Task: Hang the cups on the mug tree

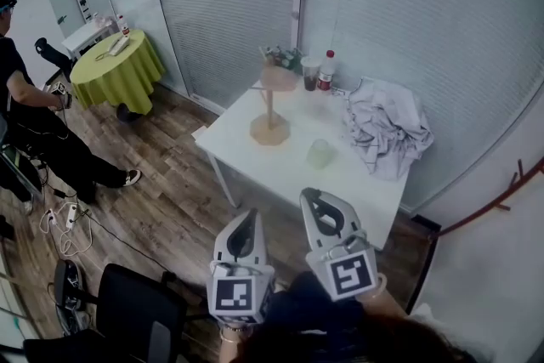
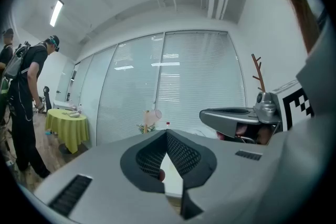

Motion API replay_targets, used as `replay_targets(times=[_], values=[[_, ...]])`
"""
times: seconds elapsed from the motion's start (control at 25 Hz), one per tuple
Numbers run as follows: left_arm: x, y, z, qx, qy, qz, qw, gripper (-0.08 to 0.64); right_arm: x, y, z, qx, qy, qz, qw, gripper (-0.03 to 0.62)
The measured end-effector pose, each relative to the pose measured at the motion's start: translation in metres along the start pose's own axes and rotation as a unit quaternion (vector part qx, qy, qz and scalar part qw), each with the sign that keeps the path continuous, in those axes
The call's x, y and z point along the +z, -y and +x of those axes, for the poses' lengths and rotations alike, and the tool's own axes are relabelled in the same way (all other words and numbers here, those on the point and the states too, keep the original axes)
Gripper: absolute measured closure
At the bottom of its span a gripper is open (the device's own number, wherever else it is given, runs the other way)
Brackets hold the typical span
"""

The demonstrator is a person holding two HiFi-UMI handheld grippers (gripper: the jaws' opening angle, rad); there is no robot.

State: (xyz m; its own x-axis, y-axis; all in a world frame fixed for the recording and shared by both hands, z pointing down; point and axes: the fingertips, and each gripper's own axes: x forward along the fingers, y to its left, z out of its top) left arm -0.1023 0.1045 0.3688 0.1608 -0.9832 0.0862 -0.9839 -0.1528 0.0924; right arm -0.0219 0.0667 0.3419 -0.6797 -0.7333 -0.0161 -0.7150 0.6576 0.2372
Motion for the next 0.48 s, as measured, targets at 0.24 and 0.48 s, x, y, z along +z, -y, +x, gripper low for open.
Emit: replay_targets(times=[0.24, 0.48], values=[[0.0009, -0.0004, 0.0003, -0.001, 0.003, -0.003, 1.0, 0.561, 0.0029, 0.0047, -0.0005, -0.001, 0.006, 0.012, 1.0, 0.595], [0.0036, -0.0054, -0.0061, 0.012, 0.009, -0.003, 0.9999, 0.561, 0.0086, 0.0016, 0.0054, 0.007, 0.017, 0.009, 1.0, 0.595]])
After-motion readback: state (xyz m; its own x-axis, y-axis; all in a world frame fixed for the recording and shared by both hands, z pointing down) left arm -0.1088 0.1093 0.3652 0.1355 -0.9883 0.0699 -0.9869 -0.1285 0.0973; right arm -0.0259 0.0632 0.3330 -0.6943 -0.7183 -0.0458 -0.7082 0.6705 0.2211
